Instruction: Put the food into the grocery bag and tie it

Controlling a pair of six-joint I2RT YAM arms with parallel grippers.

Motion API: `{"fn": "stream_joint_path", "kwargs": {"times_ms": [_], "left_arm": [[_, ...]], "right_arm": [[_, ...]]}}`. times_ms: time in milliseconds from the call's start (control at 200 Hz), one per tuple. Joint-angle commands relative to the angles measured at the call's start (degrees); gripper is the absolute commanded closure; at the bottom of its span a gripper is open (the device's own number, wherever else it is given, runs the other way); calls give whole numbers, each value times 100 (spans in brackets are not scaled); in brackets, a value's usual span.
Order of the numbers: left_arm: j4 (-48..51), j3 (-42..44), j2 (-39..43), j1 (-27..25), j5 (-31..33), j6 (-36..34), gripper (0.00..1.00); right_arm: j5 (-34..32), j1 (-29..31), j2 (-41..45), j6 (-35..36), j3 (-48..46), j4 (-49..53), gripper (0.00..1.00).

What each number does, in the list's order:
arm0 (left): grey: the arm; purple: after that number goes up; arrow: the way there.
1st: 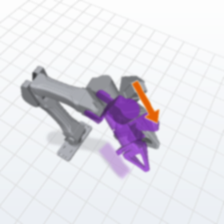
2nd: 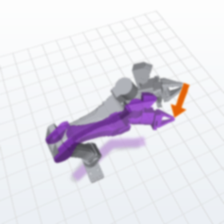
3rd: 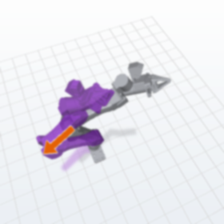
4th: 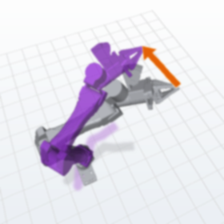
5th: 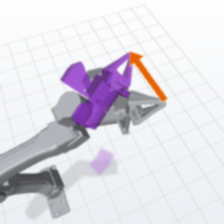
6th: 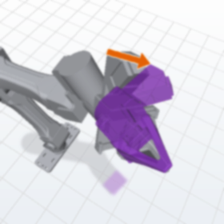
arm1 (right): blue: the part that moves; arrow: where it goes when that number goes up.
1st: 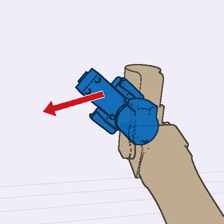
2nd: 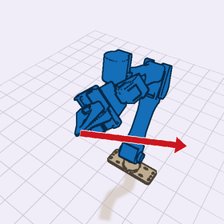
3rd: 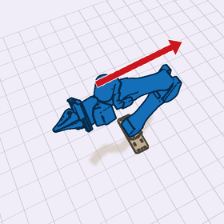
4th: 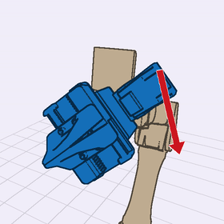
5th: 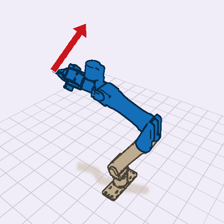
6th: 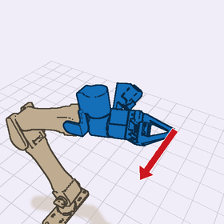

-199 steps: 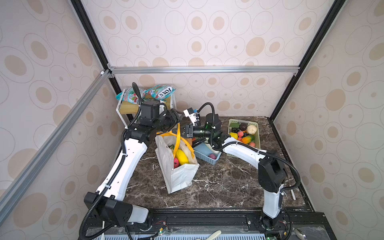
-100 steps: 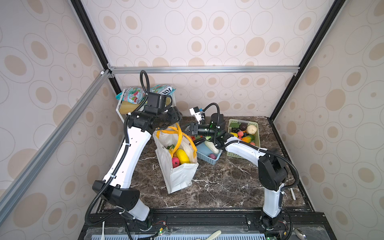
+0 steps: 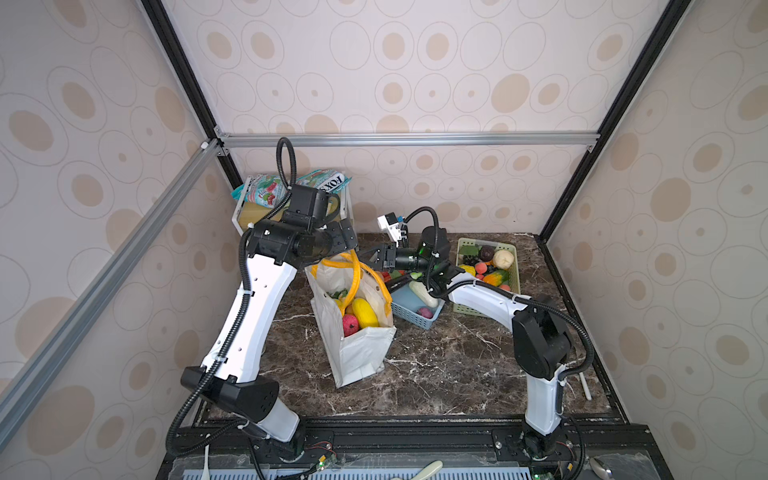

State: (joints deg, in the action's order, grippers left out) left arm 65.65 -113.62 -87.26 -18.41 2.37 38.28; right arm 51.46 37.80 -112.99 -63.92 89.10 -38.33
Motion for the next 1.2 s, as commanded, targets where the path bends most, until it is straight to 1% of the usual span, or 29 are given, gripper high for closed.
{"fn": "stream_joint_path", "kwargs": {"times_ms": [0,150,200,255,380,480,580,735,845,880,910,990,1045,1080,1115,1195], "left_arm": [[51,287,580,36,388,-104,10],[-139,1055,1056,172,-5,317,21],[-265,1290,1204,197,-96,396,27],[-452,1566,1309,219,-208,392,34],[-863,1998,1348,232,-334,128,41],[-1001,2026,1293,241,-112,-120,41],[-1218,2097,1208,288,-157,-325,40],[-1618,2561,1302,297,91,-758,40],[-1918,2898,1470,300,106,-1167,40],[-1927,2916,1479,321,48,-1200,40],[-1901,2905,1478,352,-72,-1147,41],[-1792,2817,1475,492,-756,-808,48],[-1734,2784,1531,577,-1436,-655,49],[-1646,2786,1591,648,-1724,-585,49],[-1476,2755,1643,752,-1841,-534,50],[-1050,2698,1769,944,-1796,-432,55]], "right_arm": [[-94,-14,145,143,167,176,100],[-135,7,78,149,226,243,100],[-136,24,75,184,264,288,100],[-113,65,93,270,313,379,100],[-77,136,137,406,404,593,100],[-48,157,120,406,440,681,100],[10,190,94,394,509,748,100],[110,223,53,270,660,809,100],[136,229,82,351,758,1148,100],[129,231,104,406,775,1276,100],[100,236,131,474,776,1368,100],[-27,265,183,720,768,1642,100],[-97,267,164,810,801,1757,100],[-130,265,138,776,802,1729,100],[-173,278,115,743,786,1679,100],[-240,284,93,689,758,1592,100]]}}
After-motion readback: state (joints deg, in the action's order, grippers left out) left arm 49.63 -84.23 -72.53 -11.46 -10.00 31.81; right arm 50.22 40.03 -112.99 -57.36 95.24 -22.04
